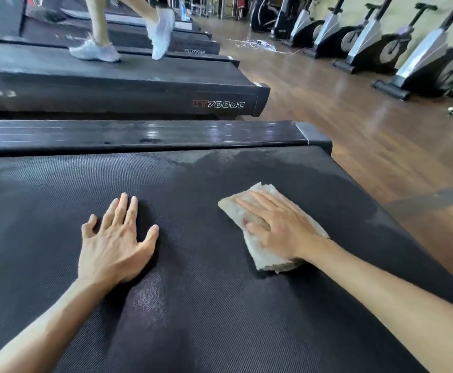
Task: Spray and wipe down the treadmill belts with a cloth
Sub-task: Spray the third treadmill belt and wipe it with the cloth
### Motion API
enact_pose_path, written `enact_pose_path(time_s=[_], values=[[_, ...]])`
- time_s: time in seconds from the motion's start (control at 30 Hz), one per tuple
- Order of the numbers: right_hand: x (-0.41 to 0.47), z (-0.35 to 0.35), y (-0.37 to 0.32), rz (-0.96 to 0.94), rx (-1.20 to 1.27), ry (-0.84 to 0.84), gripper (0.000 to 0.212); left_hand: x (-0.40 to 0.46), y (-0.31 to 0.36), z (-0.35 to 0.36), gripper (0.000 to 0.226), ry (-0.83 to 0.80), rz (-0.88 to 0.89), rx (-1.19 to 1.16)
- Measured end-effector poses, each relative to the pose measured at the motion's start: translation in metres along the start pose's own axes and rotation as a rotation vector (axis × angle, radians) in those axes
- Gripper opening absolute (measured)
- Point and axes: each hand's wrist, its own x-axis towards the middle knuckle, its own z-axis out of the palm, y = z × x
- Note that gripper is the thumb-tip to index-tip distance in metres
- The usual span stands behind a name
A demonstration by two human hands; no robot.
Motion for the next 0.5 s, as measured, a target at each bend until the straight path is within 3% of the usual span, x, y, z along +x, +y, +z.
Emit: enact_pose_path(time_s=[0.13,0.23,0.3,0.37,0.5], values=[[0.017,-0.017,0.049,0.205,-0.136,0.012,0.046,0.0,0.002,-0.001,0.094,-0.007,-0.007,-0.008],[0.089,-0.011,0.026,0.392,-0.136,0.051,0.064,0.0,0.002,-0.001,0.095,-0.016,-0.012,-0.003],[0.127,0.0,-0.006,0.352,-0.094,0.067,0.075,0.001,0.003,-0.002,0.095,-0.016,-0.008,-0.003],[0.133,0.01,-0.039,0.211,-0.093,0.02,0.066,0.001,0.002,-0.002,0.095,-0.021,-0.001,0.011],[0.065,0.011,-0.044,0.004,0.012,0.023,0.07,0.001,0.001,-0.001,0.096,-0.007,0.009,-0.004]])
